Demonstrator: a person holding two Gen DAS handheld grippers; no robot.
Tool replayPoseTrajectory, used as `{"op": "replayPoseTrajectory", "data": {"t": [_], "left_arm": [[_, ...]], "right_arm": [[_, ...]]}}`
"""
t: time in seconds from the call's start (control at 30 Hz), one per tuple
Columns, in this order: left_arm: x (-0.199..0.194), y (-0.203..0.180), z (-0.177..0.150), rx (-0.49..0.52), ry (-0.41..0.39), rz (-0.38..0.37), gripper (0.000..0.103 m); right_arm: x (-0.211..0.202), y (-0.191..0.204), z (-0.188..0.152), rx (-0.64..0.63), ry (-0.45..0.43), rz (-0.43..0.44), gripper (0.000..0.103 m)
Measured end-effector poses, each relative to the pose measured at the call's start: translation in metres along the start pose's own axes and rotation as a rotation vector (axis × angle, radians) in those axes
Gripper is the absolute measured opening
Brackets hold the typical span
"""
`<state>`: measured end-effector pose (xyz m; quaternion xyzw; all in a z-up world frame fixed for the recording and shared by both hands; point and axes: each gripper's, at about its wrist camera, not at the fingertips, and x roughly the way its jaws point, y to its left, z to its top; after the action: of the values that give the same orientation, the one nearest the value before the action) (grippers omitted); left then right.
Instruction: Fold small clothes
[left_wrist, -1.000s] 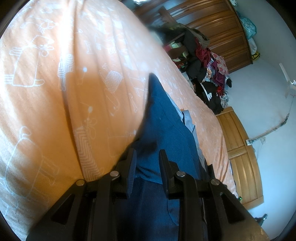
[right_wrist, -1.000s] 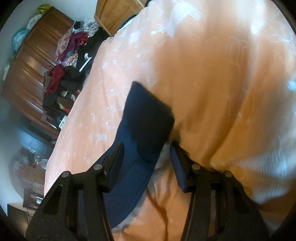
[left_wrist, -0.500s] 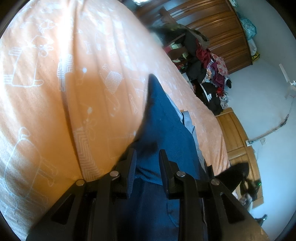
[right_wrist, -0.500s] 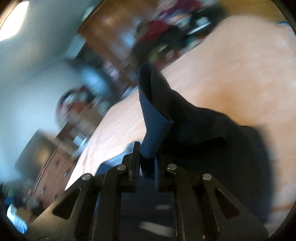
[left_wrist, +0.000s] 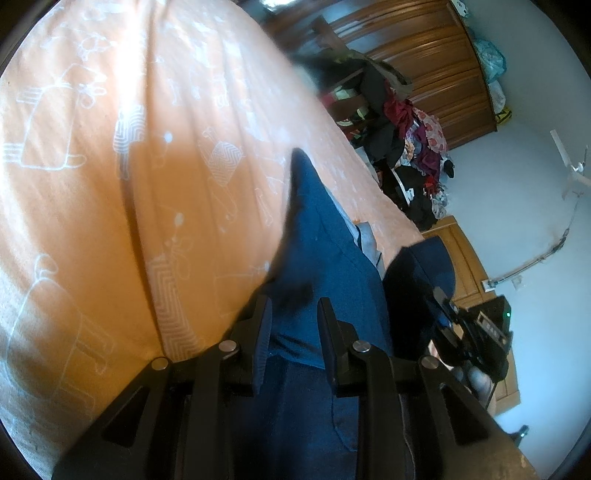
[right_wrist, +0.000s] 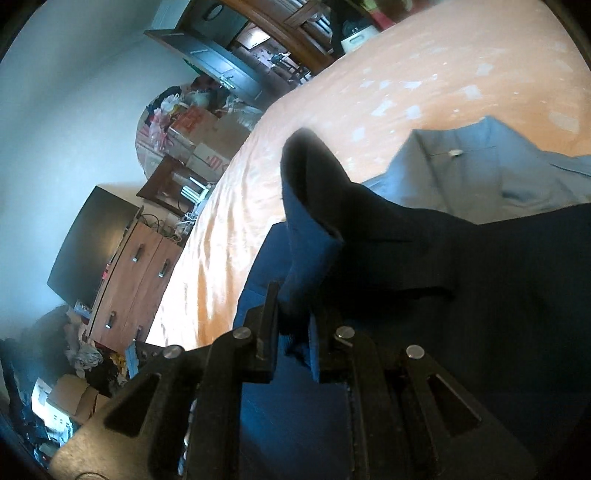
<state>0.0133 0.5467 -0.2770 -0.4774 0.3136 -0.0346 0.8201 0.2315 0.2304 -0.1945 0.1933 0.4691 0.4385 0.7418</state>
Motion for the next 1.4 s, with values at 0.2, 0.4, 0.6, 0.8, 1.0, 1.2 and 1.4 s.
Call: {"op": "replayPoseTrajectory", "data": {"t": [0.2,0.4,0.6,0.8,1.0,1.2,1.4], "left_arm": [[0.001,0.001,0.000,0.002,-0.004,-0.014,0.029],[0.002,0.003,0.000,-0.004,-0.005,-0.032,0.030],[0.000,0.004,-0.001,-0.004,-0.004,-0.045,0.032],[-0.002,0.005,0.000,-0.002,-0.002,-0.074,0.039],[-0.002,0.003,0.000,0.004,0.005,-0.077,0.043],[-0.003,-0.003,0.001,0.009,0.030,-0.053,0.047],[-0.020,-0.012,-0.006,-0.016,0.139,0.000,0.049]], "right_arm": [[0.025,-0.003,-0.003,-0.001,0.043,0.011,0.019],[0.055,0.001,-0.023,-0.030,0.139,0.011,0.053],[0.014,0.001,-0.032,-0.117,0.143,0.020,0.058],[-0.127,-0.082,-0.046,0.033,-0.057,-0.091,0.058],[-0.229,-0.214,-0.106,0.421,-0.125,-0.164,0.019],[-0.259,-0.201,-0.093,0.362,-0.252,-0.103,0.065],[-0.240,-0.219,-0.089,0.383,-0.084,-0.238,0.041]]}}
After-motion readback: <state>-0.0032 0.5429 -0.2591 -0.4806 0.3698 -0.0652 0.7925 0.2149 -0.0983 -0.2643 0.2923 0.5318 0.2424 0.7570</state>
